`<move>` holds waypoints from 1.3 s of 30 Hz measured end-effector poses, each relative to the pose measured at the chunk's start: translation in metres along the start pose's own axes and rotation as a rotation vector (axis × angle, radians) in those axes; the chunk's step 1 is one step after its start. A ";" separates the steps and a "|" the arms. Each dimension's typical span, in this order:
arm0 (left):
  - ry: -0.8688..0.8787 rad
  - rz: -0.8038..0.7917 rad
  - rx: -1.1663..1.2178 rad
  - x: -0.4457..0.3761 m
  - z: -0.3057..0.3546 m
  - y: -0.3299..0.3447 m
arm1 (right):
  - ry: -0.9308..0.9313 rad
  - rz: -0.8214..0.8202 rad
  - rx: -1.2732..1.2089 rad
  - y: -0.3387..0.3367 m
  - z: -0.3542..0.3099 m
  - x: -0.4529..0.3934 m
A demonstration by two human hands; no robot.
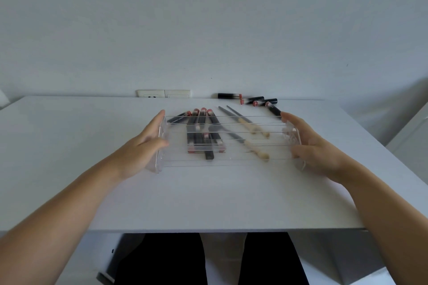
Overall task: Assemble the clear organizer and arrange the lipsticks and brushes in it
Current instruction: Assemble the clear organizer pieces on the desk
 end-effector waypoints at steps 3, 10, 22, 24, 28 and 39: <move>0.002 -0.051 0.012 0.003 0.001 0.002 | -0.001 -0.012 -0.007 -0.001 0.001 0.002; 0.022 -0.047 0.026 0.001 -0.002 0.003 | -0.011 -0.029 0.023 -0.001 -0.002 0.006; 0.025 -0.060 -0.137 0.003 -0.003 0.001 | -0.001 0.020 0.160 -0.003 0.007 0.003; 0.042 -0.049 -0.141 0.003 -0.001 0.000 | -0.032 0.014 0.130 -0.001 0.005 0.005; 0.042 -0.029 -0.131 0.002 0.000 -0.001 | -0.058 -0.011 0.087 0.001 0.005 0.006; 0.073 -0.016 -0.094 0.002 0.012 0.001 | -0.071 0.049 0.036 -0.002 -0.001 0.015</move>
Point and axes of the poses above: each hand's wrist, its own x-axis away from the middle knuckle, its own y-axis out of the palm, z = x × y, the point moved 9 cm from there along -x, towards the middle knuckle, and after that the axes turned 15 degrees about y, right-handed, at the moved point
